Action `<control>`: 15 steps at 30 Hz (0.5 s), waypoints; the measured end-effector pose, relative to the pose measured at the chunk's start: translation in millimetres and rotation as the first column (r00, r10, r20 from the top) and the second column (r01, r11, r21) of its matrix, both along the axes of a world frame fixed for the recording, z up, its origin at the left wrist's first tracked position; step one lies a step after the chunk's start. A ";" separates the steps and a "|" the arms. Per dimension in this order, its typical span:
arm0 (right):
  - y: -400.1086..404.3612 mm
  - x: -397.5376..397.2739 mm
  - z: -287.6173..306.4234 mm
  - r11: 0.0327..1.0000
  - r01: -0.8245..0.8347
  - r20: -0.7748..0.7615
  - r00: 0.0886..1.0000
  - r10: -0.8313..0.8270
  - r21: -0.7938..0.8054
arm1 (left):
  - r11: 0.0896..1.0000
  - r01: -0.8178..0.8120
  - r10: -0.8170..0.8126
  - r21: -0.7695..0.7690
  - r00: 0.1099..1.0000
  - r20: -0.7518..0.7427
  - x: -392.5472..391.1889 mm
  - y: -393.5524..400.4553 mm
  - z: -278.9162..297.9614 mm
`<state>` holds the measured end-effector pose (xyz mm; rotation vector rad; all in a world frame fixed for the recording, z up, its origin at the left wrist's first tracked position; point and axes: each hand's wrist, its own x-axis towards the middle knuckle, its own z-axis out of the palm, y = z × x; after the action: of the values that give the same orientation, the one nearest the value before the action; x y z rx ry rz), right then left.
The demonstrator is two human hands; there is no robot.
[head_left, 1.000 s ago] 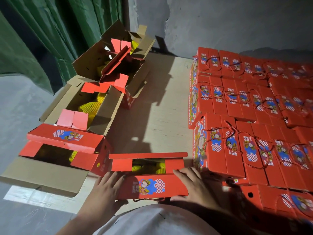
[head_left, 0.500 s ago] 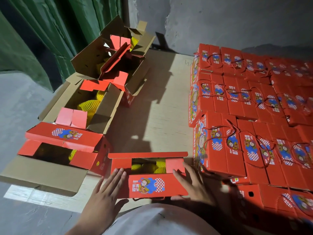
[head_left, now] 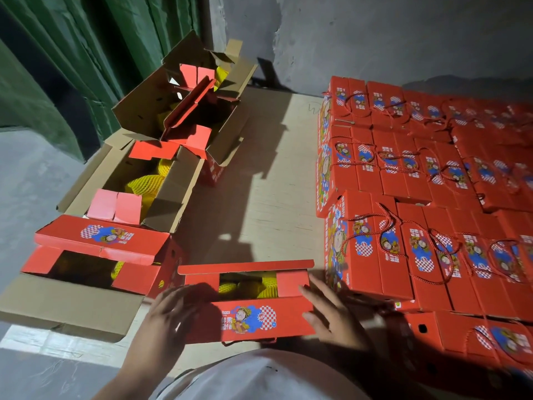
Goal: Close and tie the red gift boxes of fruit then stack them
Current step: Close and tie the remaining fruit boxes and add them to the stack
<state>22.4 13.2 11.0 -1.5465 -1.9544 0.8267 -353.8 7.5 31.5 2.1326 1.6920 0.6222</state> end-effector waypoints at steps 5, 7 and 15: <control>10.4 -7.0 13.1 0.919 0.217 -0.108 0.958 -0.265 -0.329 | 0.944 -0.236 0.284 -0.230 0.936 0.208 -3.8 20.3 1.9; 26.5 -4.2 17.1 0.884 0.226 -0.148 0.940 -0.309 -0.408 | 0.895 -0.277 0.394 -0.351 0.859 0.328 -7.1 28.6 1.0; 36.6 -3.7 12.2 0.961 0.107 -0.136 0.980 -0.145 -0.255 | 0.977 -0.055 0.110 -0.208 0.958 0.266 -10.2 36.6 4.5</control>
<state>18.6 49.8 23.2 -1.6732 -1.6734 1.1336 -364.0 44.1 36.0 1.7544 1.6203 0.7062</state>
